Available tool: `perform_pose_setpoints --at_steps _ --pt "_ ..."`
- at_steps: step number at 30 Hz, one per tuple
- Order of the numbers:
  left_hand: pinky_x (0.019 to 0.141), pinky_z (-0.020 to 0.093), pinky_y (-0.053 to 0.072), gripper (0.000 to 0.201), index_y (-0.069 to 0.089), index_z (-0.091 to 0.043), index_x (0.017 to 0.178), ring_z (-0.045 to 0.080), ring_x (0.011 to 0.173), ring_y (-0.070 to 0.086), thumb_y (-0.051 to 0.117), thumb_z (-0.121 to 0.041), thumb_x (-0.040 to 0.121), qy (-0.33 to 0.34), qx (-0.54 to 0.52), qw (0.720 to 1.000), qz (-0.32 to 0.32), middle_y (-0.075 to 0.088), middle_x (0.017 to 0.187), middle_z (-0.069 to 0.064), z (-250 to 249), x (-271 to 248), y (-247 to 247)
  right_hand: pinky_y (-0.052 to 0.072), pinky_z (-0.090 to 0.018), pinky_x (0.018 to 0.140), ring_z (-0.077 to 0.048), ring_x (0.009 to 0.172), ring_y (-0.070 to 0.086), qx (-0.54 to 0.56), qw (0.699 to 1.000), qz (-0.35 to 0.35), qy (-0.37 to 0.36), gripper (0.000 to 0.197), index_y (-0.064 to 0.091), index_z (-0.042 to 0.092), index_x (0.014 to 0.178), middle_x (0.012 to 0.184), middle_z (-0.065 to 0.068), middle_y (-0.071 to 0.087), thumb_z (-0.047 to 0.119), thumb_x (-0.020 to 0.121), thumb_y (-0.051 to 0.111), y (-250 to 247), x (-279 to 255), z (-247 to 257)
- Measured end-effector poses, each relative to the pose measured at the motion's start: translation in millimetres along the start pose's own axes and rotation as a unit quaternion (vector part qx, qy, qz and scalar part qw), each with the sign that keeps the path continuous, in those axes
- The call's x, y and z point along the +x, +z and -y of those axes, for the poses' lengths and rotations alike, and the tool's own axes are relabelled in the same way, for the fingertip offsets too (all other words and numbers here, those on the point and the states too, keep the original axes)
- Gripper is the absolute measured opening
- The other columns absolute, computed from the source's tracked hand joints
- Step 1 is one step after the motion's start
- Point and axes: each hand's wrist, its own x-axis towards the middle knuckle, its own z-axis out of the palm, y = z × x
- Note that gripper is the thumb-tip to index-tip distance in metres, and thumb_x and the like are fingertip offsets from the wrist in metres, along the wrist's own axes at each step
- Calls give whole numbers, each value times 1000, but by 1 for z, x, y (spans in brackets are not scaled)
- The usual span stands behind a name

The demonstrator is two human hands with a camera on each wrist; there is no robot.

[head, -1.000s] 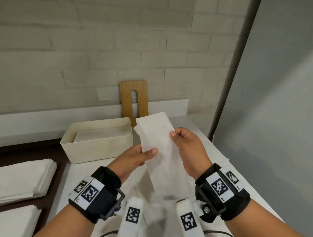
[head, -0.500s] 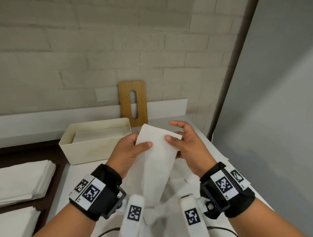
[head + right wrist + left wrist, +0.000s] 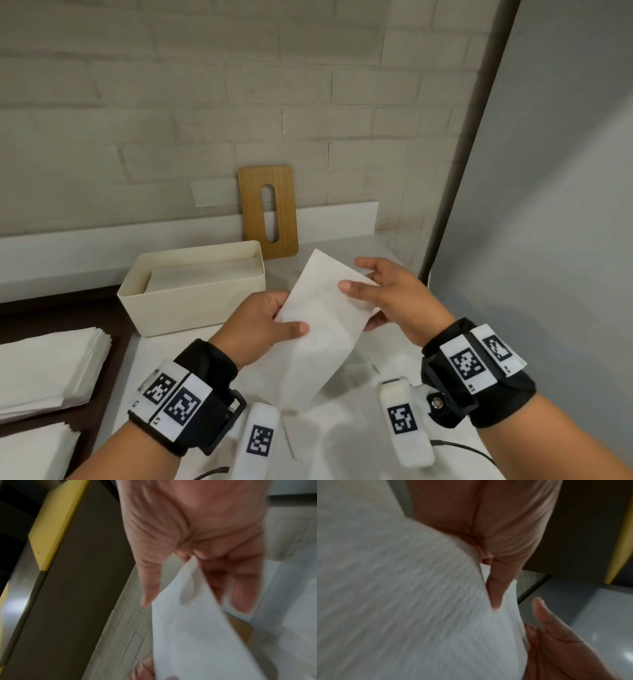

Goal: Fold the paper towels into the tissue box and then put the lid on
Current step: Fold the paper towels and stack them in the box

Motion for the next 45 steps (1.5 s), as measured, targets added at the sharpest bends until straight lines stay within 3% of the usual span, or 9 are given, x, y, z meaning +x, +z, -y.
perform_pose_setpoints --at_steps 4,10,19,22,25,29,35,41,45 --pt "70 17 53 20 70 -22 85 4 76 69 70 -4 78 25 50 997 52 74 80 -9 -11 0 -1 55 -29 62 -16 77 70 -121 988 97 7 21 69 12 97 92 -4 74 25 81 71 -1 -4 14" --pt "64 14 52 19 70 -21 77 2 70 69 79 -7 69 -38 108 991 76 72 72 -11 7 -2 -1 55 -34 69 -24 74 70 -168 983 -35 -60 17 71 6 84 84 -10 74 23 84 68 -5 -3 23" --pt "59 23 47 15 64 -9 78 16 58 61 55 0 87 -112 29 980 -164 66 75 5 13 7 -30 36 -22 52 -5 51 46 -133 935 -237 -230 33 58 16 58 53 9 54 18 91 59 -23 7 12" --pt "59 27 44 12 60 -4 86 23 62 58 50 -5 91 -191 -3 974 -119 63 76 11 19 3 -27 53 -29 77 -18 85 68 -321 874 -143 -336 21 73 16 101 94 1 73 15 89 55 1 3 -9" --pt "56 26 42 15 58 -1 96 23 60 58 46 -10 94 -258 21 964 -59 63 78 13 26 -3 -20 37 -35 108 -21 133 43 -531 810 108 -227 41 49 25 136 146 -4 45 18 96 46 23 -3 -38" --pt "55 26 49 20 58 -4 95 21 62 63 48 -21 95 -310 32 950 15 66 82 12 36 -9 -9 38 -44 105 -27 137 35 -606 736 268 -137 39 44 23 139 149 -9 37 21 100 37 35 -12 -62" --pt "60 29 49 18 58 -5 93 22 68 61 56 -22 91 -327 -31 944 0 64 84 11 44 -18 -6 28 -39 112 -27 140 30 -577 735 346 -82 43 42 29 140 155 -6 26 29 97 44 35 -23 -65" --pt "79 35 43 20 55 -9 105 22 76 50 60 -13 85 -328 -245 908 -83 48 92 7 59 -20 0 19 -32 117 -19 143 22 -466 838 283 26 74 21 19 149 156 -4 23 52 89 50 29 -13 -52" --pt "67 36 40 14 54 -11 85 26 69 51 64 -16 76 -372 -301 877 -38 53 84 11 53 -15 4 30 -35 108 -25 130 37 -500 807 312 37 52 51 22 129 148 -9 37 54 87 50 42 -5 -58"
